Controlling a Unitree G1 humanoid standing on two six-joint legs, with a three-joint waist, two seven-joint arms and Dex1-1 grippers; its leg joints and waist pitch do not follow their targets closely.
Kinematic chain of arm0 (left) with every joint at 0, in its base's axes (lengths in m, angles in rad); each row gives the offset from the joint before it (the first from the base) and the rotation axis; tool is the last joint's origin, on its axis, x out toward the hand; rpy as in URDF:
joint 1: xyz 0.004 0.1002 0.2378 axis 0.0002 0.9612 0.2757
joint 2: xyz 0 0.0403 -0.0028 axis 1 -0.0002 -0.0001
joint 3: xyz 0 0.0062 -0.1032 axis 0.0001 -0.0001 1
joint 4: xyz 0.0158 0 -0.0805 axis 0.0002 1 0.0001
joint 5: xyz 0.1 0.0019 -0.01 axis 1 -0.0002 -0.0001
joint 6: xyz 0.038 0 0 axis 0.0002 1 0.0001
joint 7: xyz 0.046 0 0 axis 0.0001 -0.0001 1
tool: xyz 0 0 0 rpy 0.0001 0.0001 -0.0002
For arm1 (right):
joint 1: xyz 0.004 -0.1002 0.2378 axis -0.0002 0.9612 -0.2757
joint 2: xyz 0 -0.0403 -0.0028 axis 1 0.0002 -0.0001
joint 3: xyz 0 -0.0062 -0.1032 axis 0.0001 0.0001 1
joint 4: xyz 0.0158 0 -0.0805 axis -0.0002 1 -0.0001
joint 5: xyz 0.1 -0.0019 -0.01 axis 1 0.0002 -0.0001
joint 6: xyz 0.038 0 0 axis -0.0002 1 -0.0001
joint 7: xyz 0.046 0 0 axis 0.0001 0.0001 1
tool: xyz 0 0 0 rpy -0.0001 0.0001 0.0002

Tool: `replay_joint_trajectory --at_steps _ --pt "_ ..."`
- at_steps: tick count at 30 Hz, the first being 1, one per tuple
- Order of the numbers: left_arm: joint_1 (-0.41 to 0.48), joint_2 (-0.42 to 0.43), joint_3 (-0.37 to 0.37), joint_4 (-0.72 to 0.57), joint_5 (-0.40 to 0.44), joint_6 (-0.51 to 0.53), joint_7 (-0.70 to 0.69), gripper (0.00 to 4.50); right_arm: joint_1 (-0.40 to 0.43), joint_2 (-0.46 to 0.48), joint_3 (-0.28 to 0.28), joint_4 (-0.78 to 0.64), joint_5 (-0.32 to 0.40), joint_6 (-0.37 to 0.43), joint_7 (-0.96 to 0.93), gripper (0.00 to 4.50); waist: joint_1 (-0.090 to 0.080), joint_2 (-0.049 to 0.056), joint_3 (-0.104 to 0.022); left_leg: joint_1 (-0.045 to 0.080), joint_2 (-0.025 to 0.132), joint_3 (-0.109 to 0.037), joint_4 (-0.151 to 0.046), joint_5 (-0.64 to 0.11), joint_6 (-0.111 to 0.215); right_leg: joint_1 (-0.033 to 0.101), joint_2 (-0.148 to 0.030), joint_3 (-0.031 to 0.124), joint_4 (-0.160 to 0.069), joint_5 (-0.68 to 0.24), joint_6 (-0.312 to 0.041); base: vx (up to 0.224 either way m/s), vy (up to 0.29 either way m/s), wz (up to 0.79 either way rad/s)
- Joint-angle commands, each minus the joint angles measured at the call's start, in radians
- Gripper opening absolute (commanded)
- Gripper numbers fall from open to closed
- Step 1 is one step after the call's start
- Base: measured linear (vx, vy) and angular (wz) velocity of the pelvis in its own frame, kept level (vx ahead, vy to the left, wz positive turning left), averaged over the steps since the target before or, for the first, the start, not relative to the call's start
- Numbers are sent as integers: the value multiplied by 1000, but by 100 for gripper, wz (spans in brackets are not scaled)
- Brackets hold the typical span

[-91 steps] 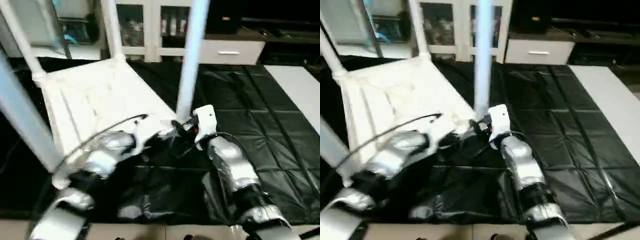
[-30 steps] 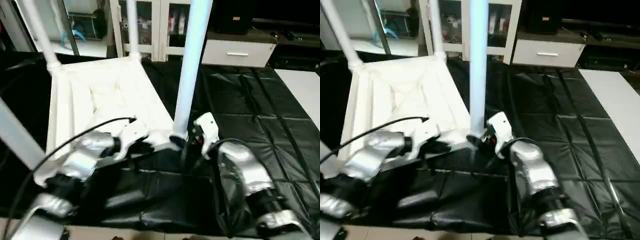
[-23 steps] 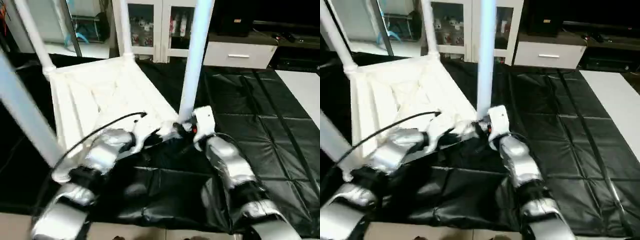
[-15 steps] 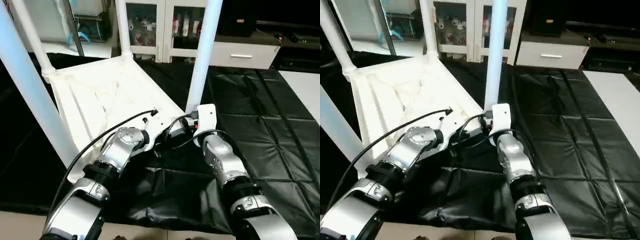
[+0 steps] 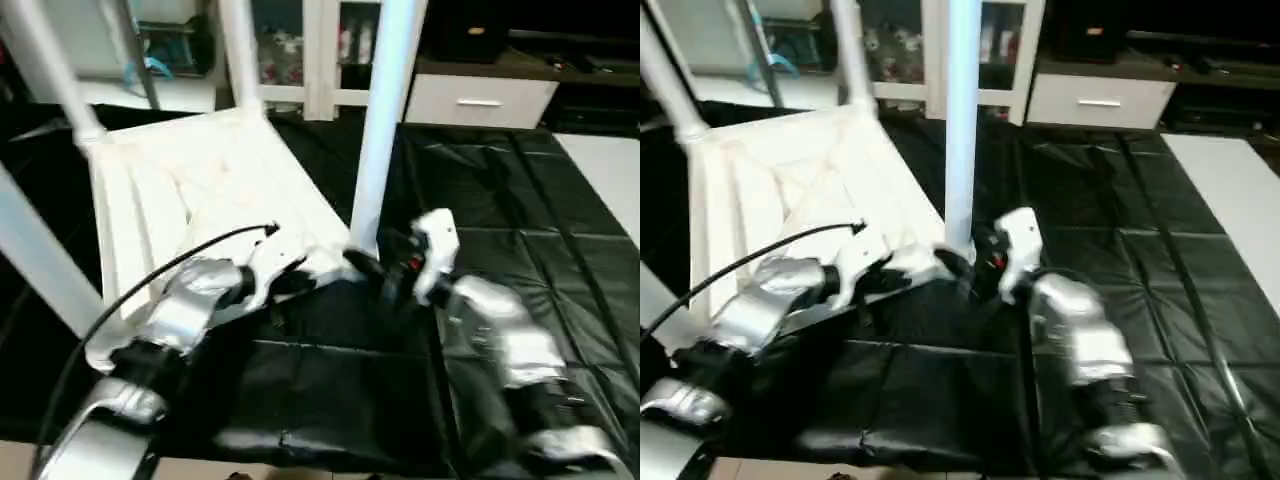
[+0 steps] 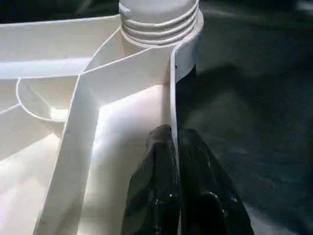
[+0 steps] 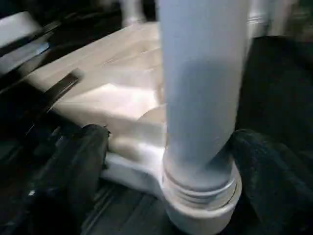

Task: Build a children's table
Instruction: Rotate leg to tighten

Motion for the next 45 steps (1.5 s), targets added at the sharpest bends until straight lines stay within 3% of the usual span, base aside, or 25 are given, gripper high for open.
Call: replay_joint_trajectory --at_steps 1,5,12,13,19,32,41,45 --pt "42 -1 -37 -53 -78 12 -120 0 9 -40 22 -35 -3 22 92 431 5 -6 -64 9 55 -21 -70 -223 79 43 -41 40 -51 -187 -250 0 0 0" --pt "69 26 -44 -111 -109 49 -188 0 16 -99 36 -53 -8 46 148 431 16 -6 -61 16 56 -16 -70 -219 78 39 -41 42 -52 -188 -266 0 0 0" --pt "103 51 -56 -172 -133 99 -249 0 12 -127 64 -38 -17 38 206 431 14 -13 -54 14 55 -21 -77 -307 35 38 -44 44 -66 -338 -215 0 0 0" --pt "105 51 -56 -176 -133 101 -248 0 13 -127 67 -39 -16 39 214 431 15 -10 -54 16 55 -21 -76 -308 34 36 -44 44 -68 -346 -210 0 0 0" --pt "106 54 -47 -182 -116 106 -226 0 8 -134 99 -28 -37 21 253 378 17 -15 -59 13 55 -19 -72 -251 52 39 -42 44 -58 -254 -230 0 0 0" --pt "112 64 -49 -190 -107 112 -225 0 5 -140 118 -12 -63 -4 284 259 19 -14 -60 12 53 -18 -69 -220 66 42 -42 43 -54 -237 -238 0 0 0" --pt "112 66 -50 -187 -104 112 -222 0 3 -150 131 5 -76 -15 301 216 19 -14 -61 13 53 -18 -68 -222 68 43 -42 43 -54 -237 -240 0 0 0" --pt "98 31 -38 -154 -88 89 -154 0 -6 -96 128 53 -127 -30 183 208 16 -15 -58 11 52 -18 -68 -241 62 40 -42 42 -57 -271 -235 0 0 0"
